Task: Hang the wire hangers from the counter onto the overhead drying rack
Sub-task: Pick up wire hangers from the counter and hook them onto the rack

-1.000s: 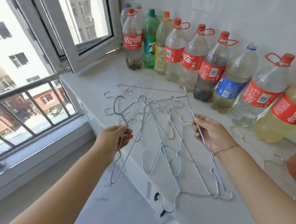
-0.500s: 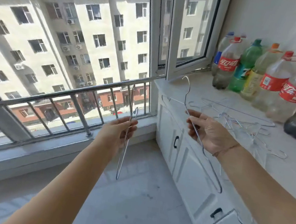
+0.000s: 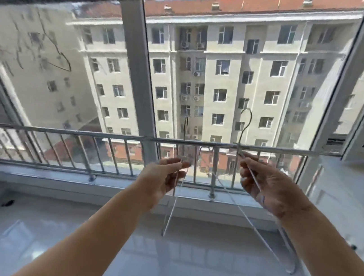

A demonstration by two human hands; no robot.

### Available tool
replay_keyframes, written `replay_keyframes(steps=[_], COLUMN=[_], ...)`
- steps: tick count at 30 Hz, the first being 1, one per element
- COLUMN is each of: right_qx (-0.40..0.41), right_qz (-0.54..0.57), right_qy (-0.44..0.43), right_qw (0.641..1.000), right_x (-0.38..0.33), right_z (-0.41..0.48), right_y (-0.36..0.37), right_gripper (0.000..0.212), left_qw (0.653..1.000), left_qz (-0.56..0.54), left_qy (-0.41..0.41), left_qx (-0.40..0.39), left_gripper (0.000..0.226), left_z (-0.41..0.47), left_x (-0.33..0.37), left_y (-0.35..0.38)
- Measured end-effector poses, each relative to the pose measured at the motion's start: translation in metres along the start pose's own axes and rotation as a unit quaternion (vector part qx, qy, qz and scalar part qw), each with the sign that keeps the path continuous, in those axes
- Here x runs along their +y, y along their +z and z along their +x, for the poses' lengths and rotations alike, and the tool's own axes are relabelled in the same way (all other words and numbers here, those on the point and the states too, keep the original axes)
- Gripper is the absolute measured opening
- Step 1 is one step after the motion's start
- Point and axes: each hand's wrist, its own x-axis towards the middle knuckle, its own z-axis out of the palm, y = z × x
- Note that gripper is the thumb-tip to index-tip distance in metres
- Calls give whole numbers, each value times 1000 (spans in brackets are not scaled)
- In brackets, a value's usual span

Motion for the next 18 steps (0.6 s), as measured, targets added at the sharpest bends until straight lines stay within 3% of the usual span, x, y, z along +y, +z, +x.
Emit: replay_keyframes(steps=[4,11,18], right_qx=[-70,-158,-212], right_qz=[-2,-48,-78], right_qy=[10,-9,-36], right_qw=[998,986,974], right_x=[21,24,8], right_z=[27,81,153], right_y=[77,190,266], right_gripper=[45,36,36], left_qw=[998,988,979], left_qz=[13,1,-44], left_qy=[42,106,163], left_qx=[49,110,113], left_gripper=[16,24,19], left_z=[-18,-20,20], left_x=[45,128,213], left_y=[-65,-133,-141])
